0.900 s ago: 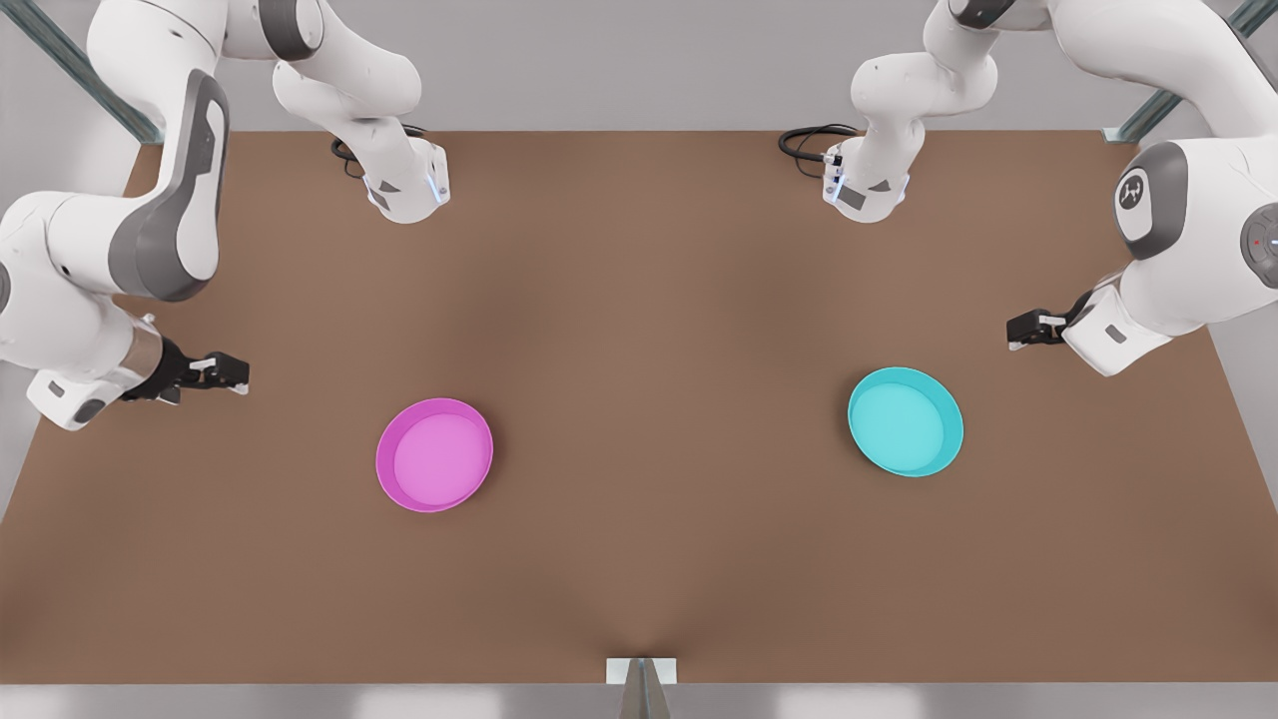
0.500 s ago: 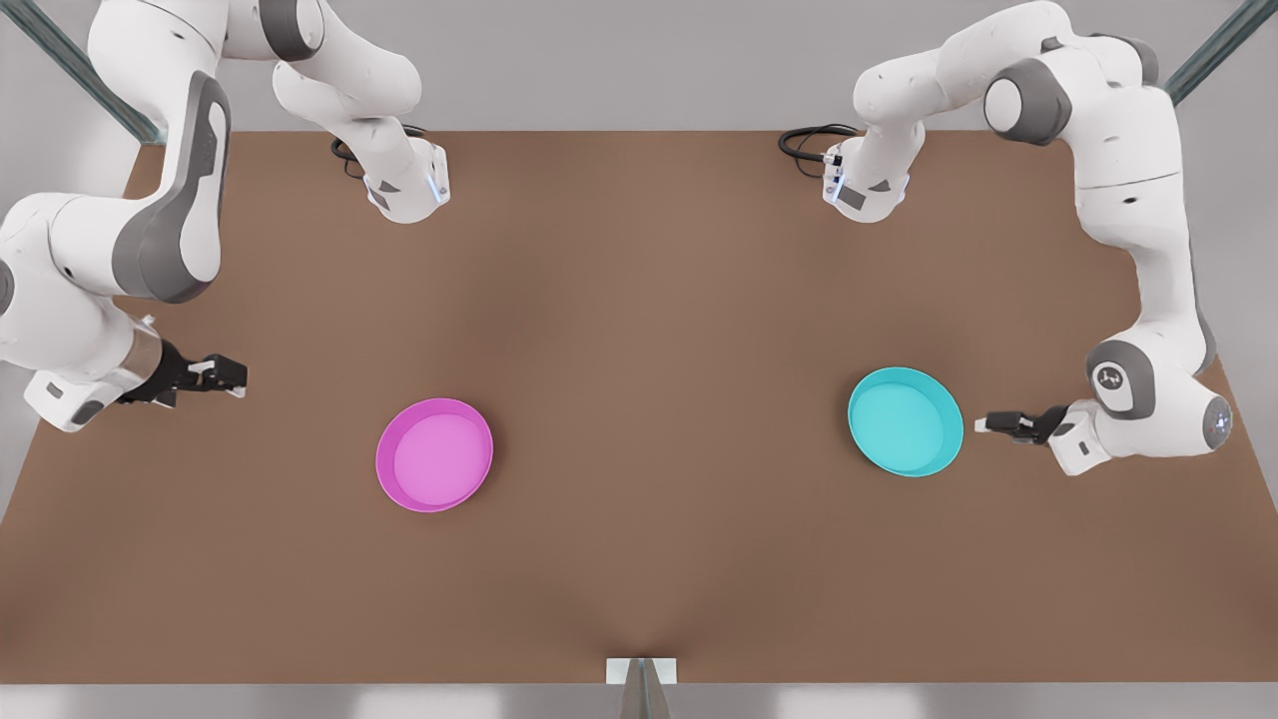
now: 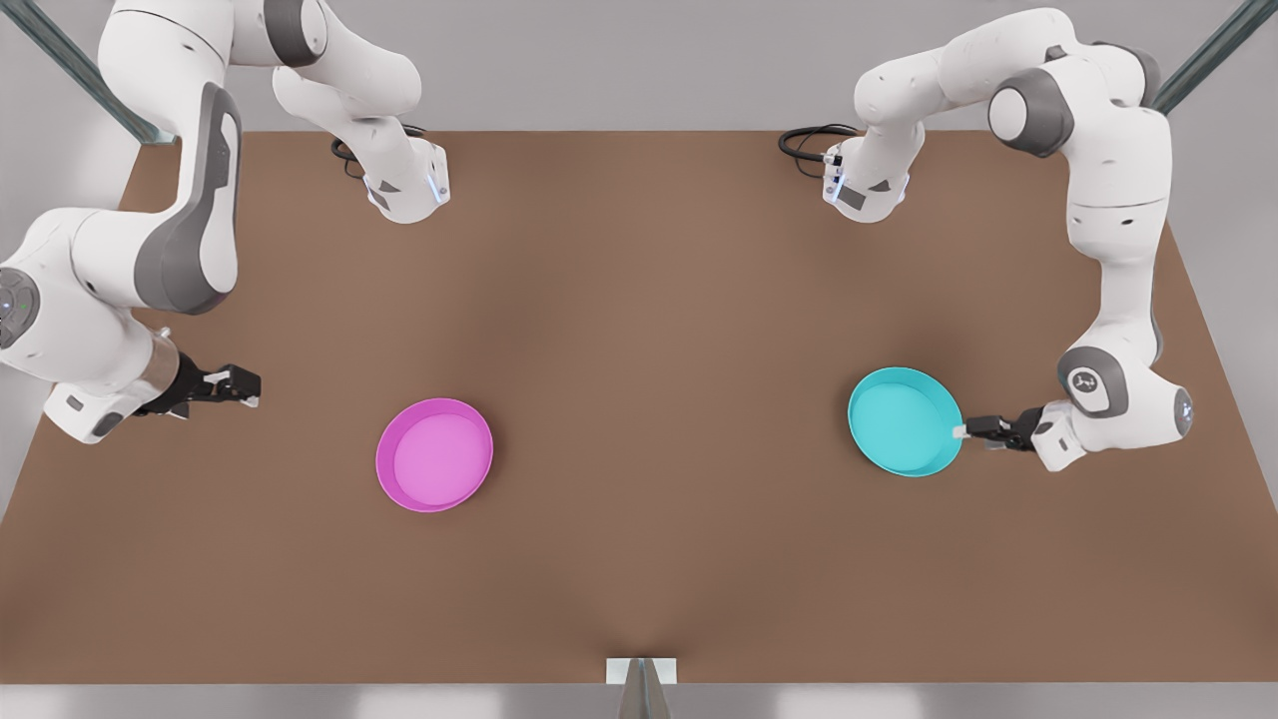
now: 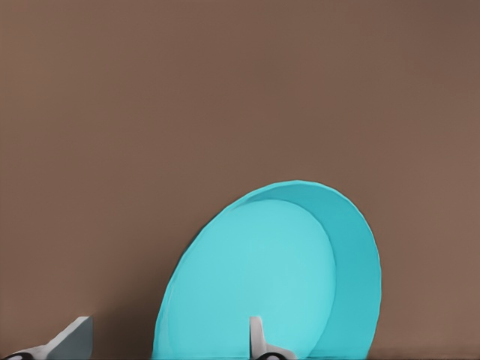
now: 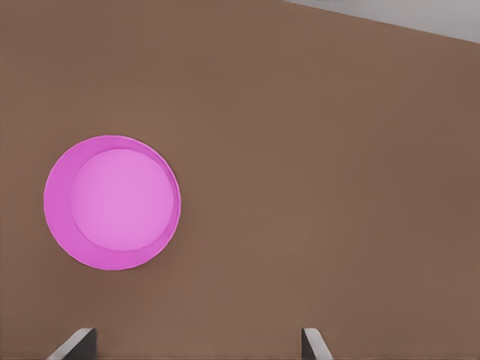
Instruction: Flip the blue plate over with the left arm, and stack the pink plate on top of the blue plate with the right arm
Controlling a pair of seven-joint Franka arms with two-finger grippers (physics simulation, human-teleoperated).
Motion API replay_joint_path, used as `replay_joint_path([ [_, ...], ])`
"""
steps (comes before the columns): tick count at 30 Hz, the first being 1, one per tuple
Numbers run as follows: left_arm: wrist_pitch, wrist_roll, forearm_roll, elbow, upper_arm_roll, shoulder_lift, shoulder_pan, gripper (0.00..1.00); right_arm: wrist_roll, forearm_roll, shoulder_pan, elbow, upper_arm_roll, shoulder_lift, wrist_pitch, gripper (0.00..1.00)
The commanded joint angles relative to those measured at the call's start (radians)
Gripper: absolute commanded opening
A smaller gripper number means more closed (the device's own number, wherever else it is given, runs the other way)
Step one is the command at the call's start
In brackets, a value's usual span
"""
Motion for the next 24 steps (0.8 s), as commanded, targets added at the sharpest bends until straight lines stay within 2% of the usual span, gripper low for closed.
replay_joint_path([
  [1,0.000,0.004,0.010,-0.002,0.000,0.002,0.000,1.00,0.000,0.000,0.000,0.001,0.000,0.000,0.000,1.00],
  [4,0.086,0.041,-0.004,-0.069,-0.003,0.013,0.014,1.00,0.002,-0.019,-0.002,0.001,-0.002,0.006,0.009,1.00],
  [11,0.088,0.030,-0.051,-0.077,-0.006,0.019,0.012,1.00,-0.001,-0.020,-0.002,0.002,0.000,0.009,0.014,1.00],
  [12,0.086,0.030,-0.051,-0.077,-0.006,0.019,0.012,0.96,-0.001,-0.025,-0.002,0.002,0.000,0.021,0.014,1.00],
  [13,0.086,0.030,-0.051,-0.075,-0.006,0.019,0.014,0.83,-0.001,-0.028,0.000,0.004,0.001,0.021,0.014,1.00],
  [16,0.080,0.029,-0.051,-0.075,-0.006,0.019,0.014,0.61,0.000,-0.034,0.018,0.004,0.002,0.018,0.011,1.00],
  [17,0.078,0.029,-0.051,-0.075,-0.006,0.019,0.012,0.58,0.000,-0.065,0.027,0.004,0.001,0.017,0.005,1.00],
  [24,0.068,0.027,-0.080,-0.075,-0.006,0.022,0.012,0.57,-0.006,-0.066,0.024,0.004,-0.006,0.015,0.001,1.00],
])
